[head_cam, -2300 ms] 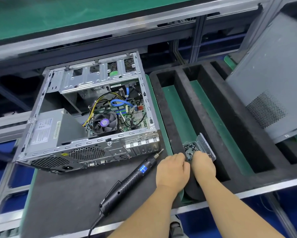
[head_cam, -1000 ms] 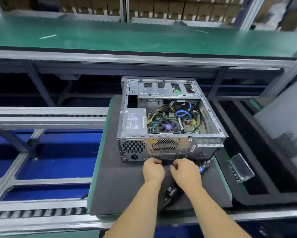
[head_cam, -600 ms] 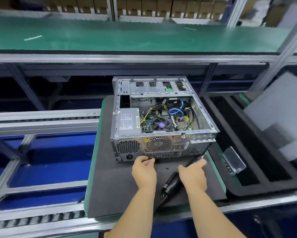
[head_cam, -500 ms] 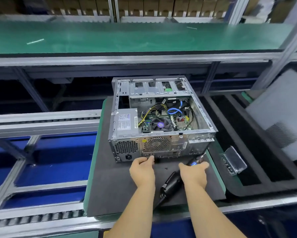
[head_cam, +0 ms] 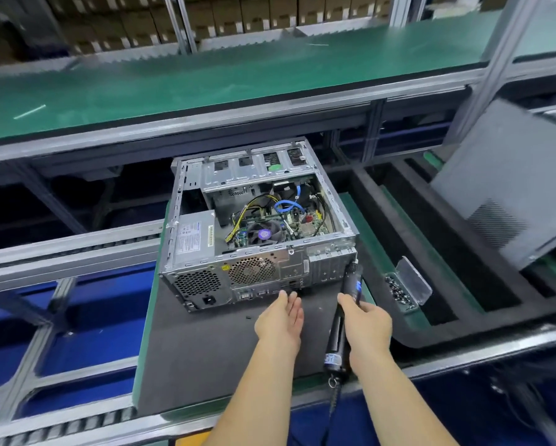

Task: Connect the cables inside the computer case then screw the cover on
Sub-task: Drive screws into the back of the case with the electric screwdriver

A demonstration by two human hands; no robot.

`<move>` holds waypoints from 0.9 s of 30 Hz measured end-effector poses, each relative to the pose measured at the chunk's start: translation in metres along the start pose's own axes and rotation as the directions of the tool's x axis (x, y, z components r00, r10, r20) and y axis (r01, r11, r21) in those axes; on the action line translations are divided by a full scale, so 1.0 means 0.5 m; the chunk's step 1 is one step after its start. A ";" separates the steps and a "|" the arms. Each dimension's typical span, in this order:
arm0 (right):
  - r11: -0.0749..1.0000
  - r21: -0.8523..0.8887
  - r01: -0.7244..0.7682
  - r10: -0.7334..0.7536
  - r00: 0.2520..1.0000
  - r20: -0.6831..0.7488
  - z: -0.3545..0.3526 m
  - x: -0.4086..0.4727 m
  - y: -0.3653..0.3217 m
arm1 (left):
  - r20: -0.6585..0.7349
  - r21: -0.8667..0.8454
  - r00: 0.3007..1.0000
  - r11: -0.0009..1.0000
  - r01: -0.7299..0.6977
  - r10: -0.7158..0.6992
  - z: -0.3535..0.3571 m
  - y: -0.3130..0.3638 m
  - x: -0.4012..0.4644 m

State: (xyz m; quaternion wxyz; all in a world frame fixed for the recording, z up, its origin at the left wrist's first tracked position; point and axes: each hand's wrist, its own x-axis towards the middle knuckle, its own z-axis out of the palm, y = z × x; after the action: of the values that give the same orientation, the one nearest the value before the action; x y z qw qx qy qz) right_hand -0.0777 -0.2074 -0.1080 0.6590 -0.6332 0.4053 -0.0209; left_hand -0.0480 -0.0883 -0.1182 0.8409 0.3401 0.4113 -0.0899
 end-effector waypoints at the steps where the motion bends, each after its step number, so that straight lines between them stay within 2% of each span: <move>1: 1.000 0.021 -0.022 0.022 1.000 -0.009 0.010 0.001 0.001 | 0.003 -0.007 1.000 1.000 0.015 -0.015 0.004 -0.003 0.002; 4: 0.974 0.197 -0.115 0.127 0.990 -0.053 0.030 -0.005 0.011 | 0.026 0.000 0.999 1.000 0.020 -0.020 0.007 0.001 -0.003; 6: 0.957 0.261 -0.124 0.167 0.974 -0.152 0.021 -0.001 0.028 | 0.036 -0.009 0.999 1.000 -0.001 0.001 0.006 0.007 -0.003; 8: 0.963 0.271 -0.004 0.035 0.993 -0.109 -0.011 0.016 0.045 | 0.069 -0.041 0.997 0.999 -0.015 0.018 0.005 0.014 -0.002; 10: 0.949 0.282 0.139 -0.171 0.981 0.093 -0.046 0.030 0.050 | 0.106 -0.054 0.994 0.998 -0.028 0.034 0.009 0.017 -0.001; 12: 0.942 0.207 0.266 -0.317 0.906 0.279 -0.074 0.040 0.047 | 0.133 -0.081 0.991 0.997 -0.009 0.020 0.013 0.017 -0.002; 14: 0.916 0.086 0.391 -0.387 0.809 0.442 -0.093 0.042 0.043 | 0.166 -0.124 0.986 0.992 0.039 -0.018 0.014 0.018 -0.006; 17: 0.854 -0.144 0.500 -0.301 0.700 0.648 -0.107 0.030 0.047 | 0.216 -0.158 0.975 0.983 0.091 -0.056 0.008 0.022 -0.008; 21: 0.771 -0.339 0.539 -0.190 0.703 0.685 -0.112 0.026 0.060 | 0.225 -0.160 0.973 0.983 0.088 -0.051 0.005 0.033 -0.007; 27: 0.725 -0.379 0.574 -0.188 0.696 0.693 -0.098 0.029 0.053 | 0.236 -0.152 0.971 0.985 0.077 -0.039 0.002 0.040 -0.004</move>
State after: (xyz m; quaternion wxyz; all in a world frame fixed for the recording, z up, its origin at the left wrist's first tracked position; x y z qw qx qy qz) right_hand -0.1085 -0.2502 -0.1313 0.5109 -0.8440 0.0077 0.1632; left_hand -0.0401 -0.0740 -0.1062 0.9048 0.2463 0.3260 -0.1202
